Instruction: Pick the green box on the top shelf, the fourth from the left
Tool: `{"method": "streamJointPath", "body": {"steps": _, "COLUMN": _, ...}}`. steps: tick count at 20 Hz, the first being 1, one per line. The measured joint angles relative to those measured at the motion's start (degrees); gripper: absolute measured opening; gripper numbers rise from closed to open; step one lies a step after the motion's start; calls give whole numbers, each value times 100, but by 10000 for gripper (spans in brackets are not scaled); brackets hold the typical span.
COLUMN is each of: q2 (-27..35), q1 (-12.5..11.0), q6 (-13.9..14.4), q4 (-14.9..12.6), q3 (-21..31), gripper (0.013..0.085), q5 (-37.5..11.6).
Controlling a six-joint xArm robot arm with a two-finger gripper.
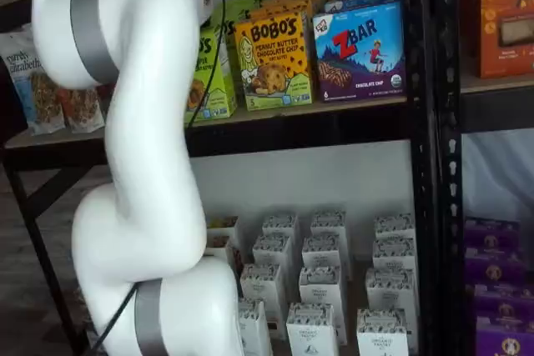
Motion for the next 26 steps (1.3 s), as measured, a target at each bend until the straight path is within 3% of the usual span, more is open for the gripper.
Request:
{"method": "streamJointPath", "body": {"steps": 3, "q2": -14, "q1": 21, "q6": 16, "q4": -10, "q3": 27, "gripper": 530, "q5": -34}}
{"method": "streamJointPath", "body": {"steps": 25, "q2": -4, "q1": 62, "q6": 56, "q4": -28, "q3": 15, "gripper": 530, "q5": -32}}
{"method": "streamJointPath", "body": {"steps": 26, "q2": -4, "q1": 61, "q6": 56, "q4": -29, "q3": 13, "gripper": 490, "q5": -31}}
